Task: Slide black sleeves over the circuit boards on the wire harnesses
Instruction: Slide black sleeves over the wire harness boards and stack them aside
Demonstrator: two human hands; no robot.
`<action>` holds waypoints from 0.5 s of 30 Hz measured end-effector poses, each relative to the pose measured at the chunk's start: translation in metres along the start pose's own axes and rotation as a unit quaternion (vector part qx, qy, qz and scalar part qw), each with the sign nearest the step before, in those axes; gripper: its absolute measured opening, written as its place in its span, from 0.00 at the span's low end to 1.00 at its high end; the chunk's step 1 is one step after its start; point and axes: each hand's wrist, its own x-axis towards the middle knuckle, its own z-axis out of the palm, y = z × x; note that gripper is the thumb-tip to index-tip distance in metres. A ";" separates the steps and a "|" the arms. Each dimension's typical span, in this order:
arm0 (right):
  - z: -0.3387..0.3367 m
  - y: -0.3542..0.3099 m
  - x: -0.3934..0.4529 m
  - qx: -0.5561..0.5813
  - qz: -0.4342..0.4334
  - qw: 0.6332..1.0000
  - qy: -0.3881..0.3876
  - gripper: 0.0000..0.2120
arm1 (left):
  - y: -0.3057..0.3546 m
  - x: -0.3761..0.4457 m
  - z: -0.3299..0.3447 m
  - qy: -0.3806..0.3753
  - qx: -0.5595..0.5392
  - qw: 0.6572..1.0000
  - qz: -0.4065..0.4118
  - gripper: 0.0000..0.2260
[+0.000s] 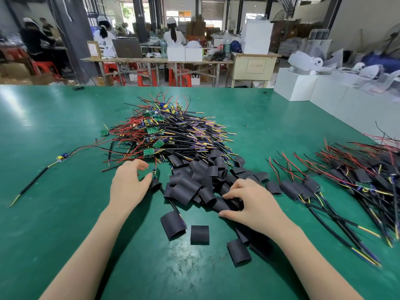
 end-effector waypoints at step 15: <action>-0.007 -0.004 0.001 0.146 0.048 0.983 0.101 0.11 | 0.003 0.007 0.013 -0.041 -0.114 0.986 -0.112 0.08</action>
